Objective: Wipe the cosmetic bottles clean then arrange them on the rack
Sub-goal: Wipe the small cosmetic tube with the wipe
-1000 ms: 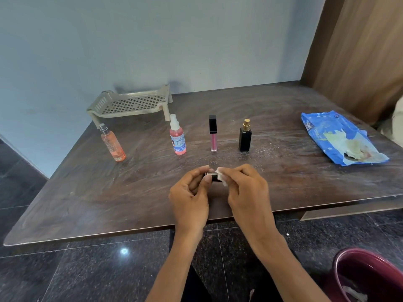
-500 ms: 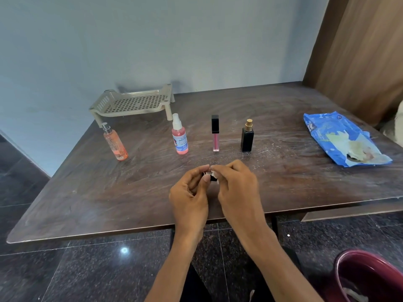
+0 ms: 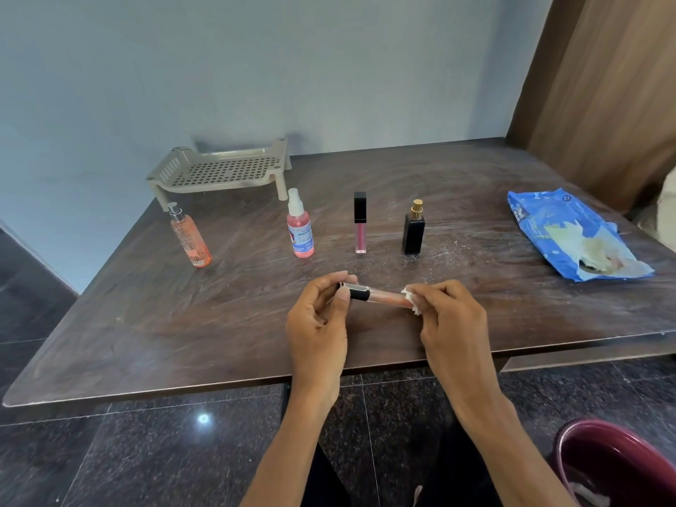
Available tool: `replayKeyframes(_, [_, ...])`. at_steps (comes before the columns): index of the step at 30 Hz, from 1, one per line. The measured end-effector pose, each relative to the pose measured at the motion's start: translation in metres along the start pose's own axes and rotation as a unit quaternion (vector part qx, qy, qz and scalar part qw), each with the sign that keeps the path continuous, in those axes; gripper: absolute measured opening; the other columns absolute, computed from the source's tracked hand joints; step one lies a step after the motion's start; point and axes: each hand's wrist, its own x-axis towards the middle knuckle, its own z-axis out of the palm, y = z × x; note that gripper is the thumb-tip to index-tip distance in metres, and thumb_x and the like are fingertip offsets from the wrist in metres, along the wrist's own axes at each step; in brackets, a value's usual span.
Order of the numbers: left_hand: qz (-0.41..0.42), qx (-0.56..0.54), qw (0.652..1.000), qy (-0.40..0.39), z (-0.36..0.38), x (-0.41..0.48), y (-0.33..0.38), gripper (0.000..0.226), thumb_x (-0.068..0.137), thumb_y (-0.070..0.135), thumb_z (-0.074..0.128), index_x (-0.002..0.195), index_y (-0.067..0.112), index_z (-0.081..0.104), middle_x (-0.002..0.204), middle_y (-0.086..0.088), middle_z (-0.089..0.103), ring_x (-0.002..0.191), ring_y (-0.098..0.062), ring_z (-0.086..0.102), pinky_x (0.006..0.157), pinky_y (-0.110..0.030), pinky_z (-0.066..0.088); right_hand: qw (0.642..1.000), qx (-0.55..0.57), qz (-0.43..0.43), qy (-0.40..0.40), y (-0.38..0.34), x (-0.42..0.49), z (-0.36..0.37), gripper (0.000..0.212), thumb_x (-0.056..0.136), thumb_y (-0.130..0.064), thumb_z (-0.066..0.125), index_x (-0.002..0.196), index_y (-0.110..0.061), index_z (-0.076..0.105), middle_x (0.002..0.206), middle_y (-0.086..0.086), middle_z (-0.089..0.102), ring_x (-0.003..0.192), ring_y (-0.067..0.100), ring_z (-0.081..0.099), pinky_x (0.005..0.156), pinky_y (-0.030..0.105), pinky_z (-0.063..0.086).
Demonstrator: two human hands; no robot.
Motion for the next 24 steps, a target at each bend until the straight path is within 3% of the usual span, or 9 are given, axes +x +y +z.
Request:
replayKeyframes(3, [-0.016,-0.001,1.0,0.01,0.002,-0.001,0.003,0.017,0.098,0.014,0.063,0.11,0.018,0.075,0.11,0.005,0.077,0.108,-0.008,0.069,0.103,-0.037,0.051,1.0,-0.004,-0.009,0.013,0.0,-0.004,0.001,0.02,0.093,-0.009,0.06,0.108,-0.006,0.073,0.092,0.002,0.06,0.081,0.018,0.06,0.071,0.032,0.053])
replayKeyframes(7, [-0.035,0.003,0.999,0.036,0.004,-0.001,0.004,0.017,0.092,0.024,0.072,0.107,0.029,0.077,0.105,0.012,0.077,0.105,0.002,0.068,0.105,-0.031,0.05,1.0,-0.009,-0.012,0.017,0.0,-0.006,0.001,0.02,0.093,-0.008,0.06,0.11,-0.007,0.072,0.094,0.002,0.061,0.082,0.016,0.06,0.071,0.029,0.052])
replayKeyframes(15, [-0.041,-0.028,0.997,0.062,0.007,0.002,-0.001,0.015,0.086,0.015,0.078,0.102,0.018,0.079,0.098,-0.004,0.078,0.099,-0.023,0.074,0.094,-0.05,0.057,1.0,-0.003,-0.018,0.003,-0.006,-0.001,-0.001,0.018,0.091,-0.008,0.064,0.106,-0.01,0.074,0.089,0.0,0.061,0.078,0.016,0.06,0.068,0.028,0.052])
replayKeyframes(24, [-0.042,-0.059,0.997,0.022,0.003,0.001,0.003,0.016,0.091,-0.001,0.067,0.099,0.011,0.075,0.097,-0.009,0.079,0.095,-0.024,0.075,0.085,-0.032,0.06,0.994,0.028,-0.09,-0.046,-0.042,0.01,0.029,0.02,0.087,-0.004,0.066,0.104,-0.012,0.074,0.086,0.006,0.061,0.077,0.022,0.059,0.062,0.037,0.053])
